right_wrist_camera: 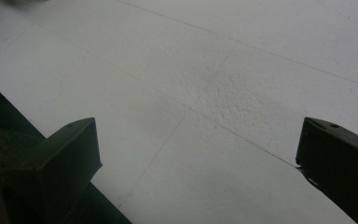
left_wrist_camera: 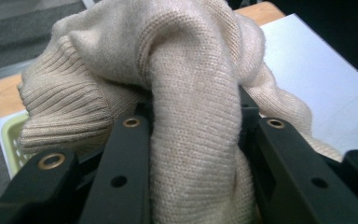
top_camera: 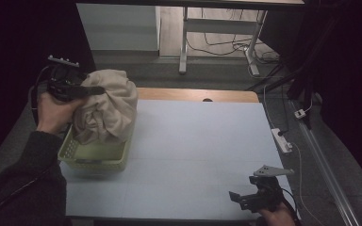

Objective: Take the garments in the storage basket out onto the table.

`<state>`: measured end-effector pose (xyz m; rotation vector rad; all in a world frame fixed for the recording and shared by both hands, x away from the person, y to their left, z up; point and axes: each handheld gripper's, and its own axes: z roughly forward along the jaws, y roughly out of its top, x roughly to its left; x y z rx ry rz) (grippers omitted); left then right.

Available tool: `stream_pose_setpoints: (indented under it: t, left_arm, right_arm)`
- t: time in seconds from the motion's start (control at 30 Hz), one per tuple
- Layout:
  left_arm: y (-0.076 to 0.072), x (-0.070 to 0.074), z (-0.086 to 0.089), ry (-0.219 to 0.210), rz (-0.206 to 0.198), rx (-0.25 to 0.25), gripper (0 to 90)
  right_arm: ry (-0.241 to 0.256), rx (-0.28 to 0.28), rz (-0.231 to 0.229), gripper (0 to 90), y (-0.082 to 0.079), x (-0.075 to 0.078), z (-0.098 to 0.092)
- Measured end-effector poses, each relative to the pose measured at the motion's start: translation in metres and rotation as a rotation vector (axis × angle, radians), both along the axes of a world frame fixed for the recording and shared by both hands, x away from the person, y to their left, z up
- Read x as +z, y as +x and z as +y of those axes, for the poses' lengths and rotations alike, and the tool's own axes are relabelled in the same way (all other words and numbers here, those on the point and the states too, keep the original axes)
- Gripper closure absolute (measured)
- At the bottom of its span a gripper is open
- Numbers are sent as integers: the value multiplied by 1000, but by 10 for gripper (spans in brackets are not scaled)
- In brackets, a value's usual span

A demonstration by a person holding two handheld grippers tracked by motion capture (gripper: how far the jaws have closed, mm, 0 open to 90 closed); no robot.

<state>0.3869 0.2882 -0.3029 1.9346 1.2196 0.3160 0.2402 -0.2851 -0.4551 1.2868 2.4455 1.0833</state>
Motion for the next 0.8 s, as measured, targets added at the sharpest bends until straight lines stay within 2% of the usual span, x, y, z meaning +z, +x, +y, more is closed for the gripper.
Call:
stream_pose_setpoints:
  t: [0.27,0.53,0.8]
  left_arm:
    - [-1,19,-16,-1,-35,-44,679]
    - [2,27,-38,-25,-51,-102,678]
    - [6,33,-69,-31,-62,-164,677]
  right_arm:
    - [0,2,-1,0,0,0,0]
    - [1,3,-1,0,0,0,0]
    - [1,7,-4,0,-1,0,0]
